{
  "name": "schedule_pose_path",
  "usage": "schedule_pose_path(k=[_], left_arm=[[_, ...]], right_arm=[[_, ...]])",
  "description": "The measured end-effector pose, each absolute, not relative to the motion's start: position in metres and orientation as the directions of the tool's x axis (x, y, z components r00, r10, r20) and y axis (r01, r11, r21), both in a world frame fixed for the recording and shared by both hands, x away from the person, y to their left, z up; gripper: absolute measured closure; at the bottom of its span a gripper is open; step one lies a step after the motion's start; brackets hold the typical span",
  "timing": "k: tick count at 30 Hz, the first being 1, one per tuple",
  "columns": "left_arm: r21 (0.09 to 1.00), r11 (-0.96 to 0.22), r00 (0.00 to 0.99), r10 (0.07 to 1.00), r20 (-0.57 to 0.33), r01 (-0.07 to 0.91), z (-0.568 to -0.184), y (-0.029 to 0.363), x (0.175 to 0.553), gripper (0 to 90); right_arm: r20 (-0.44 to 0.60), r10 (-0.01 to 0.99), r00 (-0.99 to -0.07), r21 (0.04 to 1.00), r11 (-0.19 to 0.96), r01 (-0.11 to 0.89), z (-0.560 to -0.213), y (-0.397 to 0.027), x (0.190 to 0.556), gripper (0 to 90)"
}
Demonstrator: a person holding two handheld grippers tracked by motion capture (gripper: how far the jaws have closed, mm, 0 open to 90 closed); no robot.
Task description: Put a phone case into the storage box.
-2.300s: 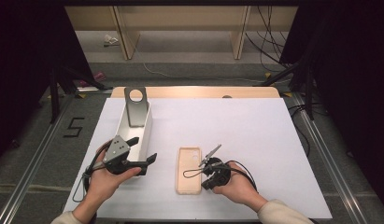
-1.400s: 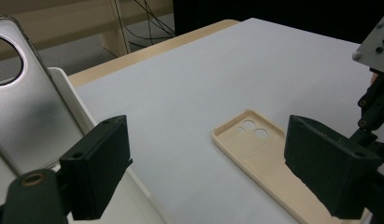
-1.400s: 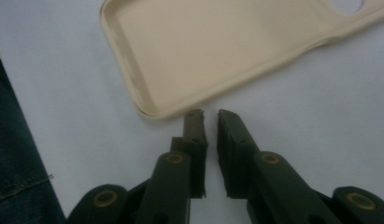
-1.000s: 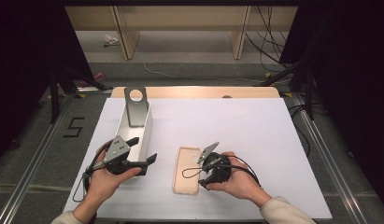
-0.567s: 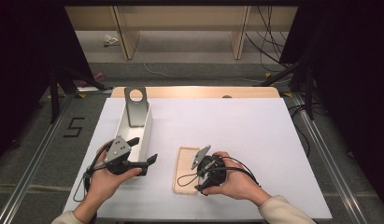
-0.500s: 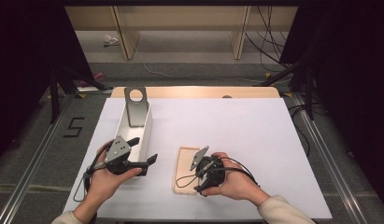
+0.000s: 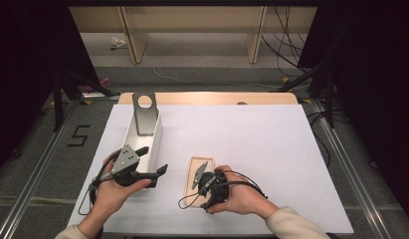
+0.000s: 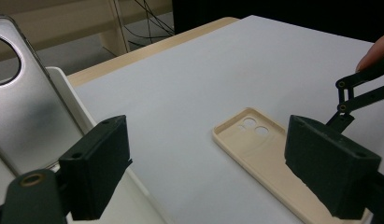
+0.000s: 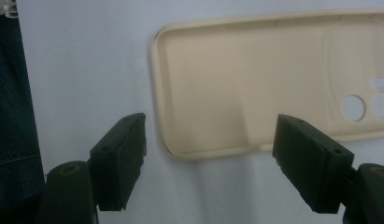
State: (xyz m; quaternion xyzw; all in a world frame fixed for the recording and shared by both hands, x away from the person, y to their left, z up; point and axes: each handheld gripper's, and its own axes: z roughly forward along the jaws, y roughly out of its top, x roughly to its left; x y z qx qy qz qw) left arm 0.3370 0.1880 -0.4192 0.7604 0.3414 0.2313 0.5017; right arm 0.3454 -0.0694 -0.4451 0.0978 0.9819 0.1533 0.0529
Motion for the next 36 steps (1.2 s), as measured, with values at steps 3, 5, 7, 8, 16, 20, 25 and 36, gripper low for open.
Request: schedule_pose_path(k=[3, 5, 7, 8, 16, 20, 25, 36], left_arm=[[0.921, -0.265, 0.66, 0.751, 0.011, 0.286, -0.419, 0.188, 0.337, 13.9], [0.921, -0.265, 0.661, 0.751, 0.01, 0.286, -0.419, 0.188, 0.337, 13.9], [0.921, -0.262, 0.66, 0.751, 0.009, 0.287, -0.419, 0.188, 0.337, 13.9], [0.921, -0.264, 0.66, 0.752, 0.01, 0.286, -0.419, 0.188, 0.337, 13.9], [0.921, -0.263, 0.659, 0.752, 0.009, 0.287, -0.419, 0.188, 0.337, 14.0], [0.921, -0.262, 0.659, 0.752, 0.009, 0.287, -0.419, 0.188, 0.338, 13.9], [0.922, -0.262, 0.659, 0.752, 0.008, 0.287, -0.419, 0.189, 0.338, 13.9], [0.921, -0.263, 0.659, 0.752, 0.01, 0.286, -0.419, 0.189, 0.338, 14.0]], right_arm=[[-0.08, 0.198, -0.977, 0.303, 0.938, 0.166, -0.446, -0.066, 0.345, 27.9], [-0.084, 0.19, -0.978, 0.295, 0.942, 0.158, -0.446, -0.064, 0.345, 29.5], [-0.083, 0.179, -0.98, 0.289, 0.946, 0.148, -0.447, -0.061, 0.345, 30.4], [-0.085, 0.178, -0.98, 0.287, 0.947, 0.147, -0.447, -0.059, 0.345, 30.9], [-0.095, 0.153, -0.984, 0.253, 0.959, 0.124, -0.45, -0.05, 0.344, 33.2], [-0.101, 0.144, -0.984, 0.245, 0.963, 0.116, -0.451, -0.047, 0.343, 34.0], [-0.117, 0.13, -0.985, 0.226, 0.969, 0.101, -0.453, -0.042, 0.343, 34.9], [-0.13, 0.113, -0.985, 0.193, 0.977, 0.087, -0.456, -0.036, 0.341, 37.7]])
